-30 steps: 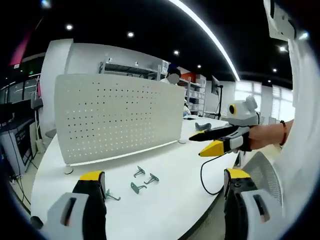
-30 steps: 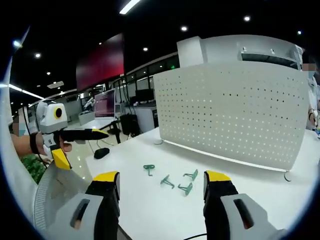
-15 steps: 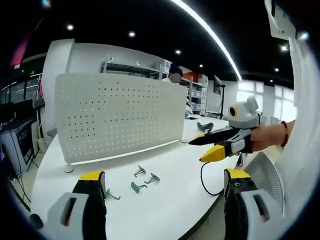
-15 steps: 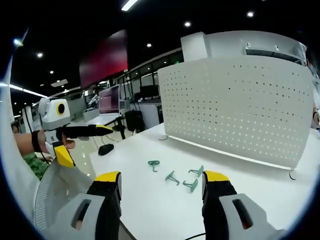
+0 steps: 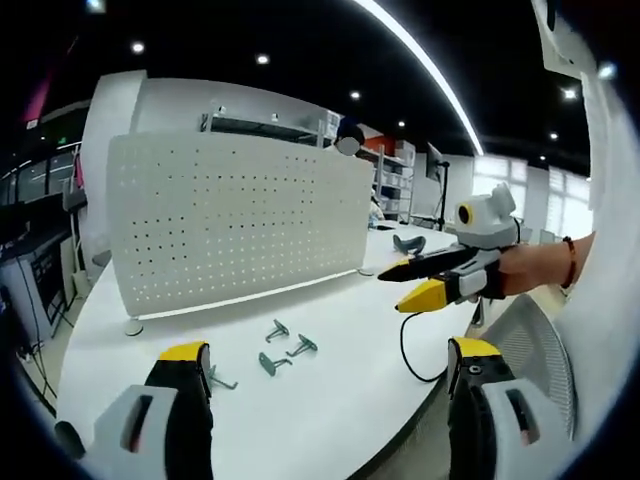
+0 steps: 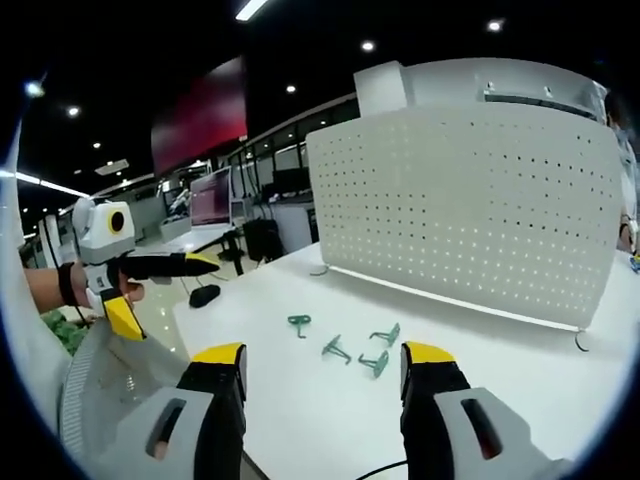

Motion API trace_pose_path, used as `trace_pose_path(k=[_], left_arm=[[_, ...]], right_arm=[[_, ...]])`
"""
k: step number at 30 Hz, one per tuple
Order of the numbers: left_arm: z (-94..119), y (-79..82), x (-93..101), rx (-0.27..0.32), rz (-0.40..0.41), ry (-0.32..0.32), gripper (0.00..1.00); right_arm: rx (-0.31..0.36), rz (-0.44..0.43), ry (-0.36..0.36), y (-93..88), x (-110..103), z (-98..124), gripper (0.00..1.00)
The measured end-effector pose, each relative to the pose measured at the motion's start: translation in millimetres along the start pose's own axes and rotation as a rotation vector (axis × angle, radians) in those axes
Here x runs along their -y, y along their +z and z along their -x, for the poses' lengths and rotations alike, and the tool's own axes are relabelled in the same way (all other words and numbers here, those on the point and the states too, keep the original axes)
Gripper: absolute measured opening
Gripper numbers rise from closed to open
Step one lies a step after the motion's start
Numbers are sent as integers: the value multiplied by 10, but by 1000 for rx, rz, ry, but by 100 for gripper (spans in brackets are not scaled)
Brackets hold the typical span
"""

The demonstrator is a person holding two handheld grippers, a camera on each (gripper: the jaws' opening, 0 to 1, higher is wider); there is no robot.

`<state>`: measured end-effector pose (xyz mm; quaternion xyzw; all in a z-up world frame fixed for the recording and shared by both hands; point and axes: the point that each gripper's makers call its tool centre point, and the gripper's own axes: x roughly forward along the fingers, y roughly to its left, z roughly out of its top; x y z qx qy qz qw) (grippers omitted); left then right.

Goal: Insert the hook assembly into the mounting plate slot until the hook locks in place.

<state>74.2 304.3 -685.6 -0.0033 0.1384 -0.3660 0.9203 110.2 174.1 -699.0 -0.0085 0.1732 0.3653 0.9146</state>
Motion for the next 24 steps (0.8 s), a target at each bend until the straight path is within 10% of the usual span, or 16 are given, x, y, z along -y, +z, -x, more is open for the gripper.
trace_pose_path(k=[24], left_arm=[[-161,45,-75,31,7,-12,100]], right_arm=[[-119,0,-29,-155,191,-114,49]])
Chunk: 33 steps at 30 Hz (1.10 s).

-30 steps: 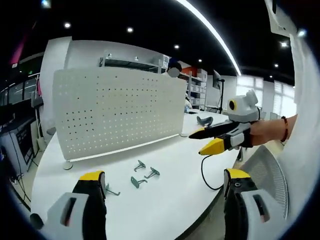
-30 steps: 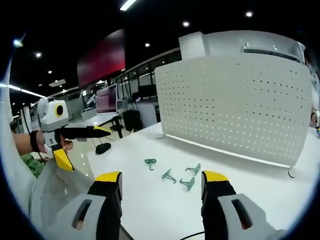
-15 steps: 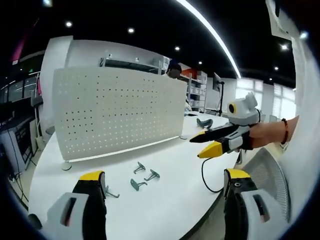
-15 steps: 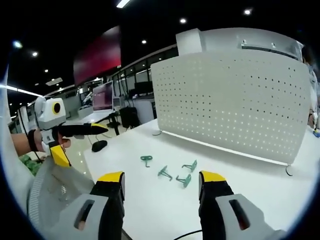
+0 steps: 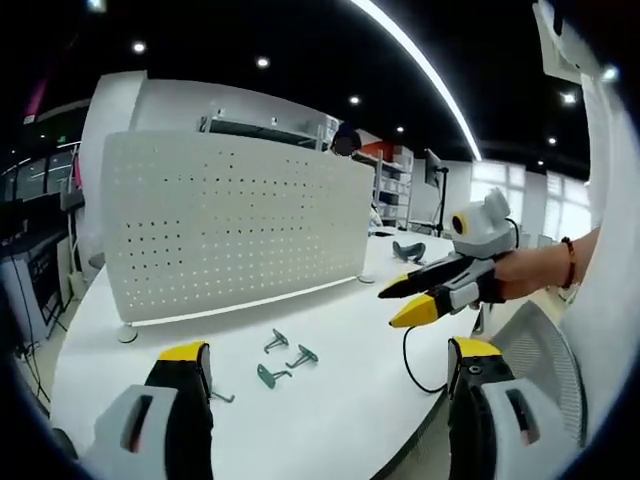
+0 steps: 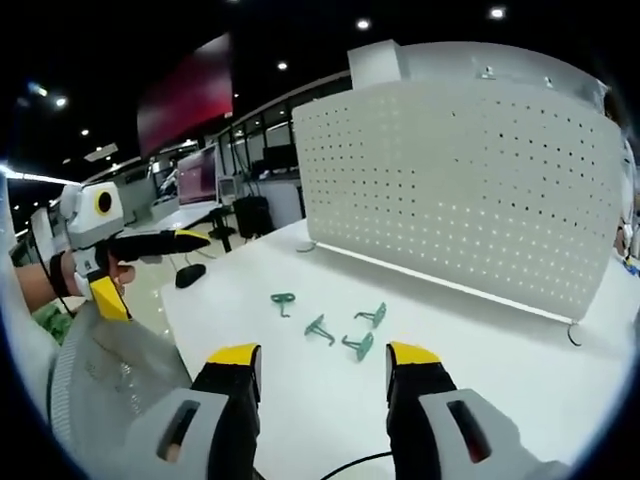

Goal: Insert the hook assembly into the mounting plate slot until the hook locks in place.

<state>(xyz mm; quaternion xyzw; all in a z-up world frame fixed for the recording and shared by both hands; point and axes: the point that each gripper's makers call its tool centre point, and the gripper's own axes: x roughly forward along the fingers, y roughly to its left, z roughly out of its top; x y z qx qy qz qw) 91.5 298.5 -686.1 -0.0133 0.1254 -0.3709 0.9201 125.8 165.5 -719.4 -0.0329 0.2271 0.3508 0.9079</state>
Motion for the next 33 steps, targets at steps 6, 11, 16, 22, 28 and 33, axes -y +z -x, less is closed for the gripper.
trace_pose_path(k=[6,11,16,22,28,33], left_arm=[[22,-24,-30,-12,-15,25,100],[30,-35,-12,-26,-17,24,100],[6,-76,17,-53,-33,-5,100],[-47,-34,9,-36,-19,-36,99],[-97,-70,13,-51,-27,-62,99],[-139,-70,-24,-50,-29,-57,99]], right_arm=[[-42,14,8,-60,29,-112,45],[-70,-1,11,-102,47,-192,42],[-100,-5,1,-154,67,-243,40],[-131,-19,-13,-225,102,-299,38],[-156,-35,-25,-313,126,-375,37],[-182,-30,-17,-391,114,-468,37]])
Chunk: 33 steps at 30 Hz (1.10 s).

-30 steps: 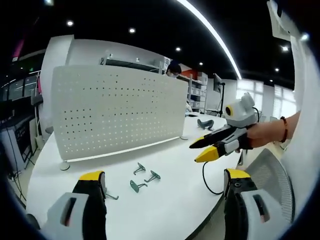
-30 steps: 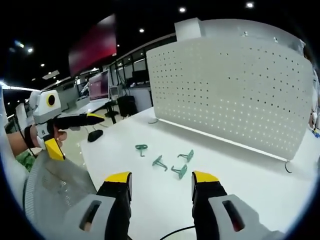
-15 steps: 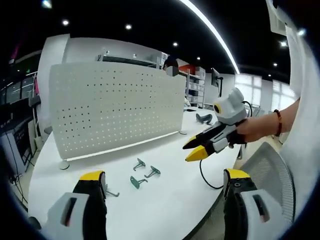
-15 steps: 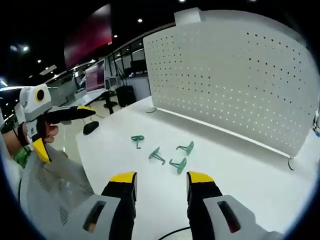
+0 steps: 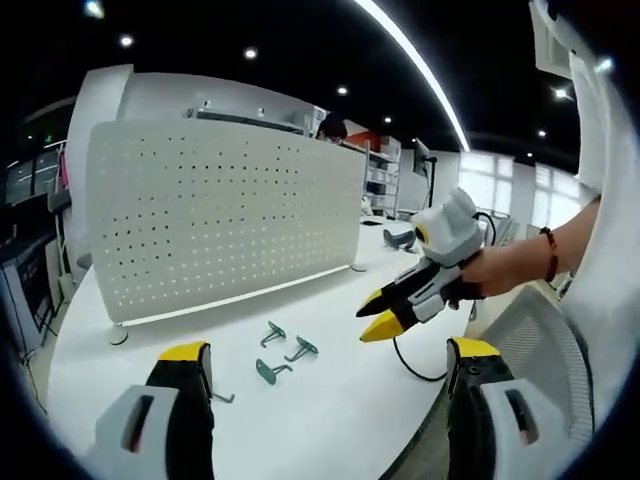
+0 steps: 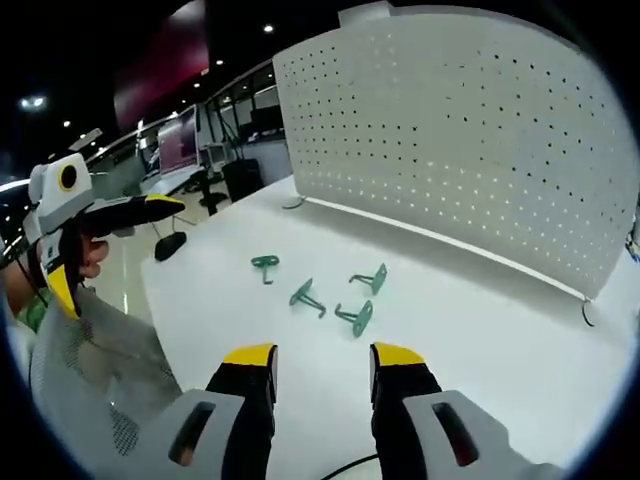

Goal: Insert the hook assembly into the mounting plate slot until the hook locks in place.

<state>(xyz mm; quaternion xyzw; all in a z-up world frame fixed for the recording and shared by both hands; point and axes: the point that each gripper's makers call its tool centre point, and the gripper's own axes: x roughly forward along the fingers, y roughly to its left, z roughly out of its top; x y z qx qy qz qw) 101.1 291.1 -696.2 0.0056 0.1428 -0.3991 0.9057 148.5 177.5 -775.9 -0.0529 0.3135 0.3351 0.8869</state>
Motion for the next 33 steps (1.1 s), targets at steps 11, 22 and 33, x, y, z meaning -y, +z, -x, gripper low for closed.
trace_pose_path(k=[11,22,33], left_arm=[[15,-5,97,-2,14,-9,99],[59,-74,12,-5,30,7,99],[47,-142,-8,-27,12,-9,99]], right_arm=[[-57,-1,14,-91,59,-188,35],[-95,16,26,-143,60,-371,34],[-161,29,20,-250,133,-483,31]])
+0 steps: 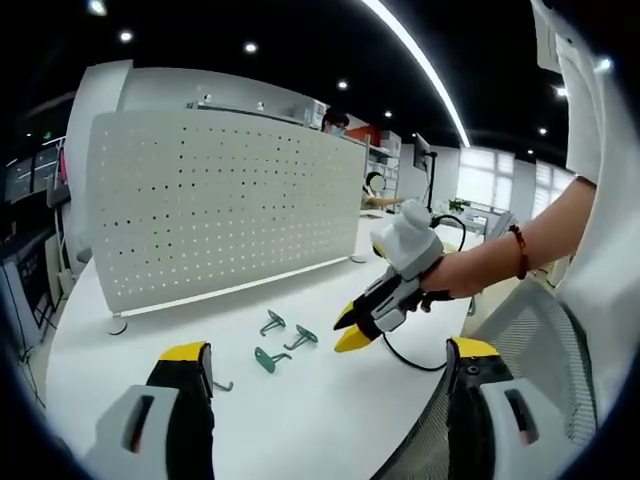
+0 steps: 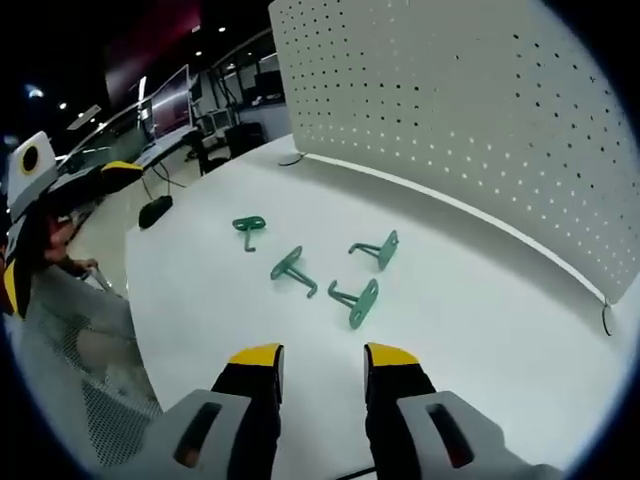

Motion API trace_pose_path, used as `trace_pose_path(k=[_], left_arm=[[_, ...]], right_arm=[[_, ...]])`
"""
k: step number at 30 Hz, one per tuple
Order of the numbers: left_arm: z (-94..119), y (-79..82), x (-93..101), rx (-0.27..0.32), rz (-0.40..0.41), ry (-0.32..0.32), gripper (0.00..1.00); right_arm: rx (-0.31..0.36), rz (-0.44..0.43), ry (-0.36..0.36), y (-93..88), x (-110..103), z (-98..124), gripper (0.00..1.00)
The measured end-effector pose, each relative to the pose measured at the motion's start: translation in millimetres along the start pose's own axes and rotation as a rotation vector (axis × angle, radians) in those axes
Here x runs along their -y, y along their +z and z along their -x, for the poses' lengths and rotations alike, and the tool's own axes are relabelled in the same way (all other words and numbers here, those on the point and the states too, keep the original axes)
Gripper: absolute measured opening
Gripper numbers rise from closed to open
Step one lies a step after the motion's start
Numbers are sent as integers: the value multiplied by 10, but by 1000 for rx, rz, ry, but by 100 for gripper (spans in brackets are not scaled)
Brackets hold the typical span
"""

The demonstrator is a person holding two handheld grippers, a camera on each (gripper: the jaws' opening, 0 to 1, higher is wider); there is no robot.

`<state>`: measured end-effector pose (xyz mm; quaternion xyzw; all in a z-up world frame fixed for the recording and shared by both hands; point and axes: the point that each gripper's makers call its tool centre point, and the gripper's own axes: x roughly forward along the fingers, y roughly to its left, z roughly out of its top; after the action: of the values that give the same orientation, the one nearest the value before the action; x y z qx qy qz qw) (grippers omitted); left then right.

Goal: Insert the hook assembly into the mounting plate slot until the hook locks in place.

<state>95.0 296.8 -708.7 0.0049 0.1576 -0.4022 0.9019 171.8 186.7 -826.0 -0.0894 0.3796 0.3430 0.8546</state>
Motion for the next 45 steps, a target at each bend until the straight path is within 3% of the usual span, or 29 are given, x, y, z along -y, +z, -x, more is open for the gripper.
trace_pose_path(k=[18,28,32,35,45], left_arm=[[-31,-12,-41,-8,-23,-6,97],[-32,-9,-69,-14,-42,10,96],[-38,20,-73,9,-9,16,96],[-44,-15,-58,-15,-32,7,96],[-53,-7,-76,-9,-23,6,94]], right_arm=[[-65,-3,-16,9,87,-189,24],[-58,-3,-33,124,149,-269,21],[-70,-16,-44,145,194,-317,19],[-69,-31,-51,161,214,-349,18],[-107,-40,-69,160,283,-452,15]])
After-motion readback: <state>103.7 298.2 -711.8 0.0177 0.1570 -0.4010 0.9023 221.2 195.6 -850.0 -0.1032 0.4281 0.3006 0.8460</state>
